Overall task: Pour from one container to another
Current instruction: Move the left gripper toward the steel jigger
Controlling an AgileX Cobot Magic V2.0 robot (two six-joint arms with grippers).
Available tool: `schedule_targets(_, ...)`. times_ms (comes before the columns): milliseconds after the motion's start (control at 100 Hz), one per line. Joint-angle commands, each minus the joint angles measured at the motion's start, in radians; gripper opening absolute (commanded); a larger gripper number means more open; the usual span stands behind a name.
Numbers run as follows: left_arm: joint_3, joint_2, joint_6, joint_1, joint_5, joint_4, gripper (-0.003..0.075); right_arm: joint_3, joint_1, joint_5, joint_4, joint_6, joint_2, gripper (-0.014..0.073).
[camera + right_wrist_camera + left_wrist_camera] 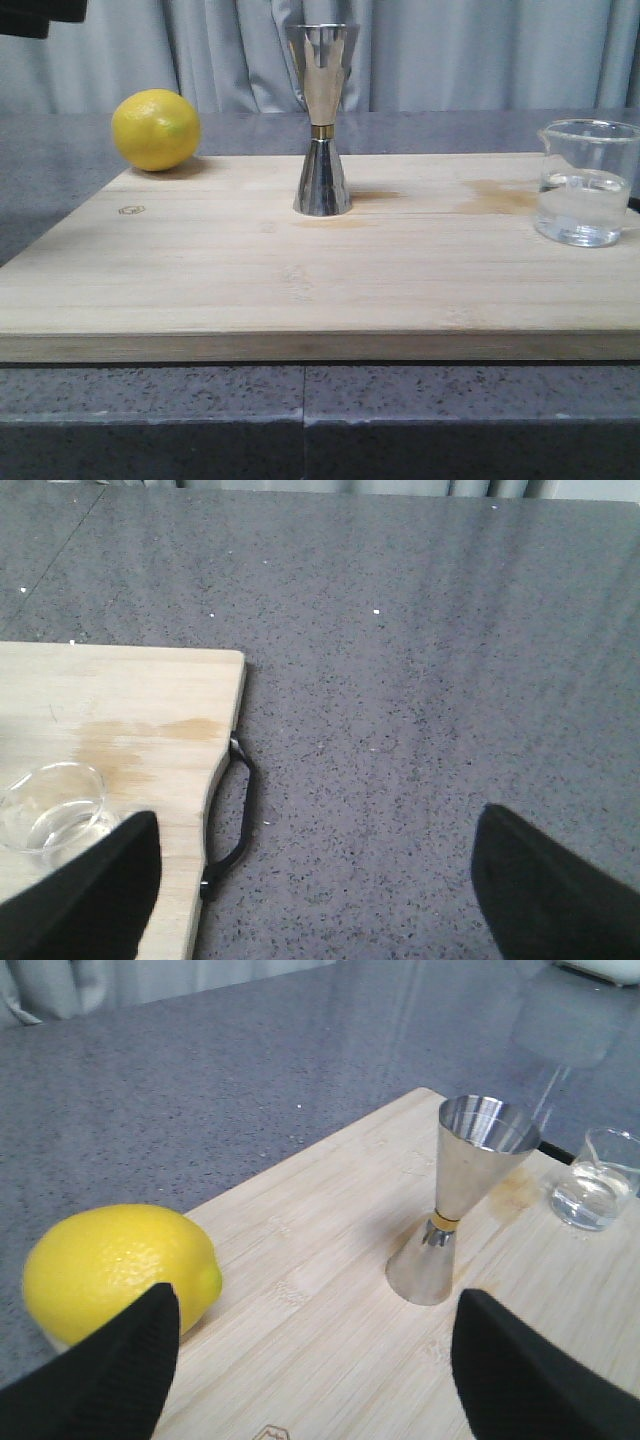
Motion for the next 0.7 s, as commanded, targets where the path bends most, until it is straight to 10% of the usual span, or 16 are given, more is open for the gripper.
schedule_targets(0, -0.023, 0.039, 0.101, -0.001, 0.1, -0.117, 0.0526, -0.036, 0.001, -0.087, -0.007, -0.004, 0.013, 0.0575)
schedule_targets(210, -0.023, 0.184, 0.281, -0.001, 0.34, -0.194, 0.0526, -0.036, 0.001, -0.087, 0.0, -0.004, 0.013, 0.0575)
schedule_targets(690, -0.027, 0.33, 0.525, -0.161, 0.339, -0.373, 0.0526, -0.036, 0.001, -0.085, -0.007, -0.004, 0.013, 0.0575)
